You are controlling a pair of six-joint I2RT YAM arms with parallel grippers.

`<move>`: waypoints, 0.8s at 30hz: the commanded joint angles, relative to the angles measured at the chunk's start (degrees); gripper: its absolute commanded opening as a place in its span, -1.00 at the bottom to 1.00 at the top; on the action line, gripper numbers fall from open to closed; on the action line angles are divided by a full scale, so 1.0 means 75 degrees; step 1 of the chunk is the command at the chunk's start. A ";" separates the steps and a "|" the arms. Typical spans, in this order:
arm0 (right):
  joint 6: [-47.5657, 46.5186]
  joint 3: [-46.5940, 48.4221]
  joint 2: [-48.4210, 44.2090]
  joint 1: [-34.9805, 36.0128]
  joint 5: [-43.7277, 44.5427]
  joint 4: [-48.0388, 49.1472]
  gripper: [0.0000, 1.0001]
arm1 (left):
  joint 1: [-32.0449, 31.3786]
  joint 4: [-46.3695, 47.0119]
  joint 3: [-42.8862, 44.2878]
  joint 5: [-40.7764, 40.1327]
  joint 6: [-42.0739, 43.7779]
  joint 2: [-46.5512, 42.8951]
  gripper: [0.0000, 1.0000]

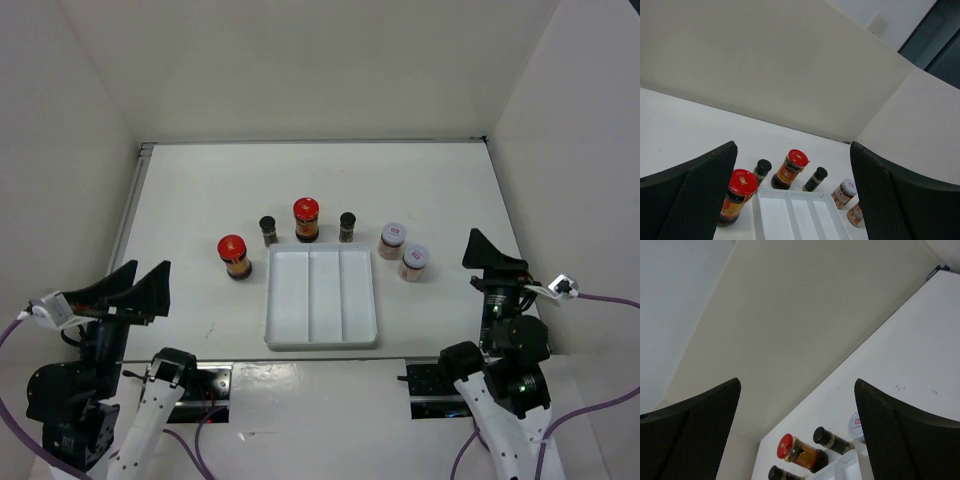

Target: Organize the condiment bottles

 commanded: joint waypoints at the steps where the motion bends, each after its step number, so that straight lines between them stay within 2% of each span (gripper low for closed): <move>1: 0.0237 0.0148 -0.0617 -0.0037 -0.0130 -0.0021 0.97 | -0.0022 0.0095 0.0086 -0.0160 -0.0238 -0.1038 0.99; 5: -0.0268 -0.0355 -0.0617 -0.0037 -0.1630 0.0972 0.97 | -0.0022 0.0246 0.0005 -0.0032 -0.0063 -0.1038 0.99; 9: -0.0128 -0.0532 -0.0465 -0.0037 -0.1892 0.1445 0.97 | -0.0022 0.0867 -0.0137 0.0835 0.0428 -0.0969 0.99; 11: -0.0361 -0.0392 -0.0324 -0.0037 -0.1892 0.1527 0.97 | -0.0022 0.0799 -0.0009 0.0672 0.0324 -0.0747 0.99; 15: -0.0912 0.0799 0.0845 -0.0037 -0.1892 0.1282 0.97 | -0.0093 0.0448 0.0822 0.0461 0.0512 0.1079 0.99; 19: -0.1369 0.1832 0.3114 -0.0037 -0.2325 0.0883 0.97 | -0.0093 -0.0464 0.1688 0.0531 0.0850 0.3293 0.99; 20: -0.1521 0.2010 0.3493 -0.0037 -0.2407 0.0778 0.97 | -0.0093 -0.0641 0.1807 0.0276 0.0851 0.4144 0.99; 24: -0.2154 0.3004 0.5333 -0.0037 -0.3005 0.0286 0.97 | -0.0093 -0.1228 0.2300 0.0274 0.1086 0.6071 0.99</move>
